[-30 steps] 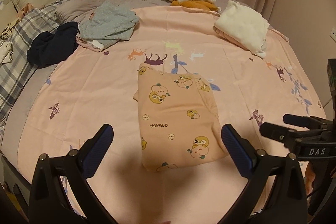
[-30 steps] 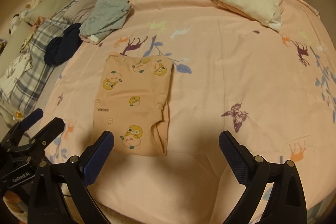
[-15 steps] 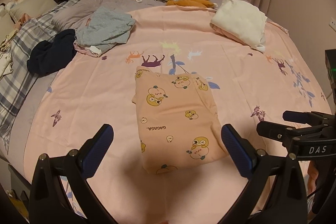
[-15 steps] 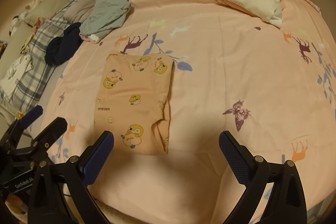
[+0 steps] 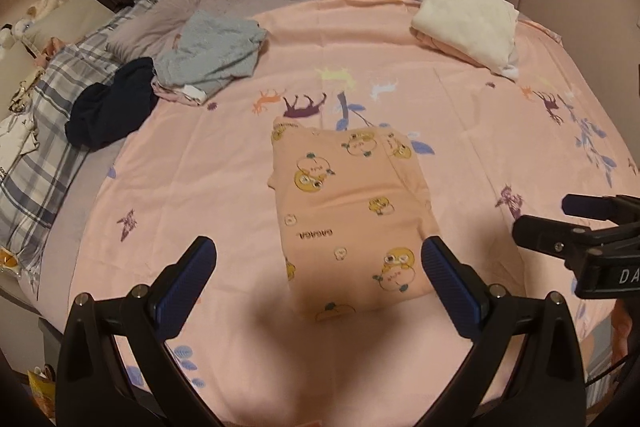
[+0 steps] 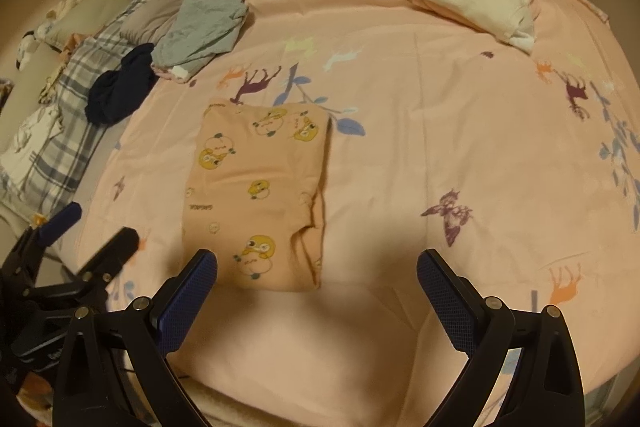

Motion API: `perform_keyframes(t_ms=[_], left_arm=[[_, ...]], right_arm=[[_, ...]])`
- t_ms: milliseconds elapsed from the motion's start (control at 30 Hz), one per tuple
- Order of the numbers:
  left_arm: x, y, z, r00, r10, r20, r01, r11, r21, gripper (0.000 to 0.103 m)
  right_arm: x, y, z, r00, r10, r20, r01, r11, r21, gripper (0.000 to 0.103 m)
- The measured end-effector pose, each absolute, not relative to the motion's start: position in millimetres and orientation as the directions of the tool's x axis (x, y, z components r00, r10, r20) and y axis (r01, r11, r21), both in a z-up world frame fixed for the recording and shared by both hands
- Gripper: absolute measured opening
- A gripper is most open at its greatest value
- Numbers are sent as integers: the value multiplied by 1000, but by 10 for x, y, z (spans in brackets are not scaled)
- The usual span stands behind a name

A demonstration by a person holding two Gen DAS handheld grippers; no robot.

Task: Fold small clothes

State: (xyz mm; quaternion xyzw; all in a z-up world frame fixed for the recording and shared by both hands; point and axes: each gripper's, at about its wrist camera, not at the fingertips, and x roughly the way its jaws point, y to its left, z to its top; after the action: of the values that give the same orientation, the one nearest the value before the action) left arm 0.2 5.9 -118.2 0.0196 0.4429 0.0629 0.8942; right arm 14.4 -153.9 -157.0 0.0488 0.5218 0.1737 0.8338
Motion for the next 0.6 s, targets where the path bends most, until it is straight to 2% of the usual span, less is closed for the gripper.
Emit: perform_keyframes(t_ms=[600], left_arm=[[-69,74,-1089,556,97,-826,-105,993,46,103]], right_arm=[[15,-1441,-1437,400,344,-849,-274,929,247,99]])
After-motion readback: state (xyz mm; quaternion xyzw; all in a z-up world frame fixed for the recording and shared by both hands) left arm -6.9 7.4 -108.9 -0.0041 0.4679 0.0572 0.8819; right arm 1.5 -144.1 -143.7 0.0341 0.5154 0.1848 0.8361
